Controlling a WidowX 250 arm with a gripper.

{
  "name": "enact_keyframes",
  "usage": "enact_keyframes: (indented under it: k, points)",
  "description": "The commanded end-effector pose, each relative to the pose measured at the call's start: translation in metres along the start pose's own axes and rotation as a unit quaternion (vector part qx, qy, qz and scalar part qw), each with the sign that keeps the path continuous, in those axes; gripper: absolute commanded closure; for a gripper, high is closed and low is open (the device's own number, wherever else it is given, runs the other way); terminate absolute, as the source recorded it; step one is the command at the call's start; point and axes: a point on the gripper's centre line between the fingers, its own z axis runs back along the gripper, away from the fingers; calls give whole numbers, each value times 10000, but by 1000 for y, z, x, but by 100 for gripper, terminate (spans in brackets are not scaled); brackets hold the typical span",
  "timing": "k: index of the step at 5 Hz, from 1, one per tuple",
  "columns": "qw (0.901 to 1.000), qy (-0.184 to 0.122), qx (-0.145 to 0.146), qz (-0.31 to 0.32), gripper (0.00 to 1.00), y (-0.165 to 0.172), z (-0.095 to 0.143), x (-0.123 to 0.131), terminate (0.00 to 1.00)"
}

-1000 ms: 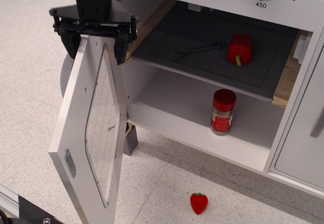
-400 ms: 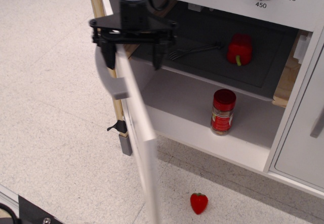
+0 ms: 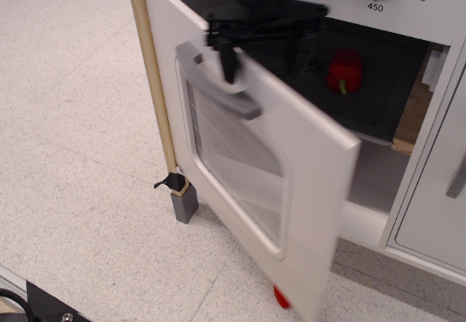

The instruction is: Close oven

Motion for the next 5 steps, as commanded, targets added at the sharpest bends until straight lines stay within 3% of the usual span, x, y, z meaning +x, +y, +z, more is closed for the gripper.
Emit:
enact_keyframes:
  k: [1,3,4,5]
  points:
    - [9987,-184,-285,370,0,-27,24,14,0]
    - [9957,-252,-695,-557,0,0,73,-15,0]
    - [9872,-197,-585,-1470,0,10,58,-43,0]
    - [9780,-13,-368,-2052,0,12,22,-56,0]
